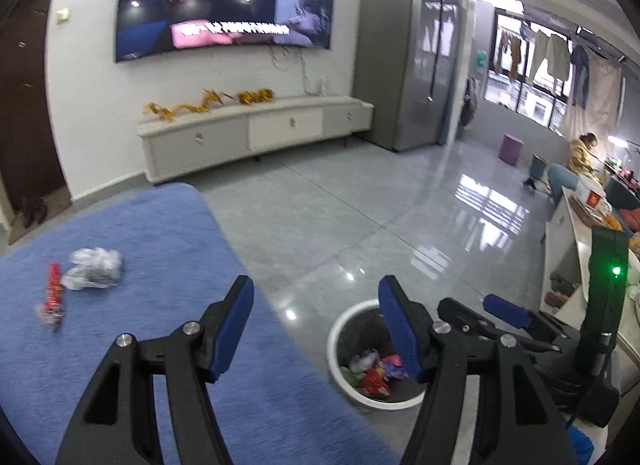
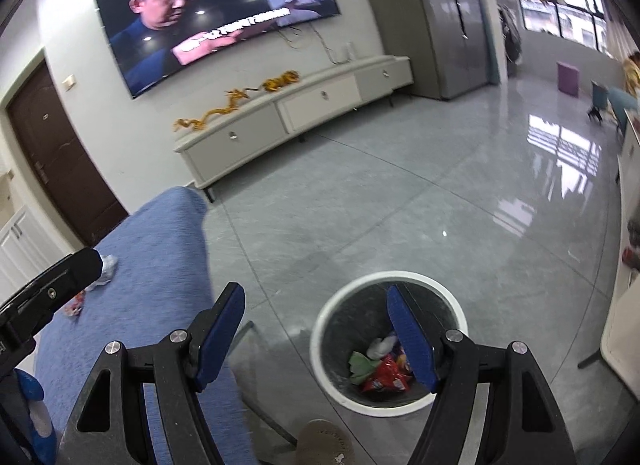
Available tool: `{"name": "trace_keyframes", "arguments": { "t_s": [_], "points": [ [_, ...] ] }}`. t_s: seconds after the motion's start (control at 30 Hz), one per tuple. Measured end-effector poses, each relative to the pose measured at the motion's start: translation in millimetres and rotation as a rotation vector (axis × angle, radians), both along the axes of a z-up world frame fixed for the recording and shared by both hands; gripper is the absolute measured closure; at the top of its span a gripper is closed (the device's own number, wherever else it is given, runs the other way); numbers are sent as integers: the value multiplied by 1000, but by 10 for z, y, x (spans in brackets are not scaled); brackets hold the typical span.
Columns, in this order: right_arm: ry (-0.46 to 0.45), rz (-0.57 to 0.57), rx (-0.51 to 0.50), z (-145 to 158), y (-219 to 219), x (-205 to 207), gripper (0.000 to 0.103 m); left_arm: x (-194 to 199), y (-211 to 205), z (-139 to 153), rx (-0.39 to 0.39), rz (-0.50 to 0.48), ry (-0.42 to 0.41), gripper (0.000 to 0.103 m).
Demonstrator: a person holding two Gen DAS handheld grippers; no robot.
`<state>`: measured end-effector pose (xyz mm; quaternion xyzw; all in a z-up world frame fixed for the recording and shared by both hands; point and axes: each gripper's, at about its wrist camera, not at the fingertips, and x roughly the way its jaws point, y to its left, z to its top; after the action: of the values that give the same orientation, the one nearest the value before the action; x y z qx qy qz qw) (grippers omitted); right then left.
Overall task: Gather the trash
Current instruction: 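Move both open grippers back to the red bag and white plastic bag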
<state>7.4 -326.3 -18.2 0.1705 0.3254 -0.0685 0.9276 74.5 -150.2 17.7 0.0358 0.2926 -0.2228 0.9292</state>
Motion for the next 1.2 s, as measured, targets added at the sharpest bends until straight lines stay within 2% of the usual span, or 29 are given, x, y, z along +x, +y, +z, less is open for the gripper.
{"name": "trace_keyframes", "arguments": {
  "t_s": [0.6, 0.73, 0.87, 1.0, 1.2],
  "points": [
    [-133, 175, -109, 622, 882, -209, 31, -534, 1173, 537, -83, 227, -182, 40],
    [-179, 234, -123, 852, 1073, -222, 31, -499, 1604, 766, -61, 360, -248, 40],
    [-218, 293, -142, 1023, 1303, -170, 31, -431, 2077, 898, -81, 459, -261, 40],
    [-244, 363, -148, 1146, 1527, -99, 31, -368, 2496, 1001, -99, 546, -278, 40],
    [-295, 464, -137, 1421, 1799, 101, 31, -275, 2960, 1103, -75, 642, -318, 40]
  ]
}}
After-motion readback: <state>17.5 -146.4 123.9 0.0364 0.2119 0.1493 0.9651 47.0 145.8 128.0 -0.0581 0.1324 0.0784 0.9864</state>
